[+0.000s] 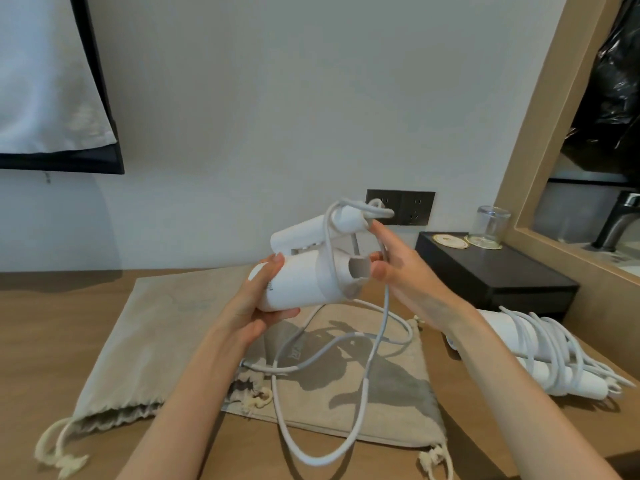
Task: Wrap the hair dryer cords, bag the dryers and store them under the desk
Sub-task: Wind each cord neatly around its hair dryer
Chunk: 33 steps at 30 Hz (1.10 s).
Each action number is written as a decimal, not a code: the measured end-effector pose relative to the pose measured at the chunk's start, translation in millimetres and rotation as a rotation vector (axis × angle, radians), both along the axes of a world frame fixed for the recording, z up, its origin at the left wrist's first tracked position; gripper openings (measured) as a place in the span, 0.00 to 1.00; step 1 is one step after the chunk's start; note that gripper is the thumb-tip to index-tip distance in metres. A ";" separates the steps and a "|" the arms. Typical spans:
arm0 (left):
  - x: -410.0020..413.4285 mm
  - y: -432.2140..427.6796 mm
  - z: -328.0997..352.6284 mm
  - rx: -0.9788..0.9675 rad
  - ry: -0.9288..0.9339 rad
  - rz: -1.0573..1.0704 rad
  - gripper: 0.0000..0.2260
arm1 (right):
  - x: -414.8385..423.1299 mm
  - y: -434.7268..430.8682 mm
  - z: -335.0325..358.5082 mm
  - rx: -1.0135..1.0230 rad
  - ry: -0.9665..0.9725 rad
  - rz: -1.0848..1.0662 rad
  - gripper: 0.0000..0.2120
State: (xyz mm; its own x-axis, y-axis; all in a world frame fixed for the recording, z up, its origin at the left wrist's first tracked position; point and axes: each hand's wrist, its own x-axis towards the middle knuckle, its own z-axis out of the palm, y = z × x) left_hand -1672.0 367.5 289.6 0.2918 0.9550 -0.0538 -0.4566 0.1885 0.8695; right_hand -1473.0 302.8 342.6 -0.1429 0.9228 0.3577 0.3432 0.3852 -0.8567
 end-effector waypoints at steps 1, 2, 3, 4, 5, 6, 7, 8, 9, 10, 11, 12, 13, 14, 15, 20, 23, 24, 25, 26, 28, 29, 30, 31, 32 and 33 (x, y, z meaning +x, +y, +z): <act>0.5 0.0 -0.1 -0.016 -0.015 0.008 0.07 | -3.6 2.4 -5.1 0.021 -0.027 -0.036 0.41; 0.7 0.0 0.0 -0.015 -0.009 0.010 0.07 | -8.4 3.1 -6.9 0.040 -0.001 -0.071 0.46; 0.7 0.0 0.1 0.007 0.015 0.009 0.08 | -12.4 4.2 -7.9 0.054 0.063 -0.105 0.47; 0.6 -0.2 0.0 0.043 0.048 0.003 0.12 | -17.6 4.6 -6.9 0.051 0.149 -0.148 0.43; 0.9 -0.3 0.0 0.082 0.078 -0.011 0.16 | -20.5 5.4 -5.9 0.037 0.249 -0.201 0.35; 1.3 -0.4 -0.3 0.109 0.102 -0.021 0.21 | -22.0 6.7 -5.2 0.022 0.348 -0.246 0.26; 2.1 -0.5 -0.6 0.125 0.117 -0.026 0.24 | -22.0 9.0 -5.6 0.022 0.411 -0.285 0.18; 3.0 -1.2 -1.0 0.139 0.125 -0.034 0.25 | -21.2 10.9 -6.3 0.035 0.432 -0.318 0.13; 4.1 -0.9 -2.2 0.151 0.129 -0.042 0.26 | -20.5 12.1 -6.9 0.057 0.434 -0.336 0.12; 5.2 0.1 -3.4 0.156 0.133 -0.051 0.28 | -19.8 12.4 -6.9 0.078 0.437 -0.346 0.11; 6.4 1.3 -4.8 0.160 0.134 -0.066 0.29 | -18.9 12.7 -7.4 0.095 0.434 -0.351 0.11; 6.4 2.9 -6.1 0.168 0.135 -0.081 0.30 | -18.9 11.6 -6.2 0.104 0.426 -0.356 0.11; 4.9 4.4 -7.3 0.191 0.147 -0.090 0.31 | -18.0 11.6 -6.0 0.117 0.415 -0.356 0.09; 2.6 6.1 -8.0 0.234 0.182 -0.094 0.33 | -17.7 11.2 -5.2 0.128 0.405 -0.345 0.06; -0.3 7.8 -9.2 0.302 0.243 -0.098 0.34 | -17.7 10.5 -3.8 0.136 0.381 -0.328 0.04; 5.1 1.3 -8.3 0.687 0.520 0.039 0.18 | -27.8 4.3 -1.3 0.118 0.219 -0.235 0.03; 7.6 -1.5 -6.6 0.946 0.673 0.198 0.08 | -33.0 2.4 -0.1 0.113 0.197 -0.225 0.04; 6.3 -1.0 -6.2 0.995 0.717 0.204 0.08 | -33.8 2.2 0.5 0.103 0.190 -0.203 0.04; 4.7 -0.8 -6.4 1.021 0.743 0.192 0.08 | -33.7 2.8 0.9 0.094 0.174 -0.173 0.04; 4.1 -0.9 -6.5 1.013 0.745 0.165 0.09 | -32.8 4.0 0.5 0.082 0.159 -0.144 0.04; 5.0 -0.3 -7.5 0.947 0.696 0.127 0.11 | -30.4 7.3 -0.3 0.039 0.164 -0.096 0.06; 5.5 0.2 -8.0 0.914 0.663 0.121 0.11 | -28.4 8.7 -0.6 0.005 0.196 -0.074 0.09; 5.9 -0.2 -8.2 0.892 0.633 0.113 0.11 | -25.9 10.3 0.0 -0.028 0.232 -0.062 0.09; 6.3 -0.7 -7.8 0.877 0.605 0.098 0.10 | -22.7 12.2 0.9 -0.048 0.240 -0.062 0.10; 6.3 -0.3 -7.4 0.866 0.583 0.086 0.07 | -18.9 14.2 1.7 -0.062 0.221 -0.070 0.10; 5.8 -0.9 -6.2 0.854 0.568 0.081 0.04 | -15.2 15.9 1.5 -0.078 0.201 -0.067 0.10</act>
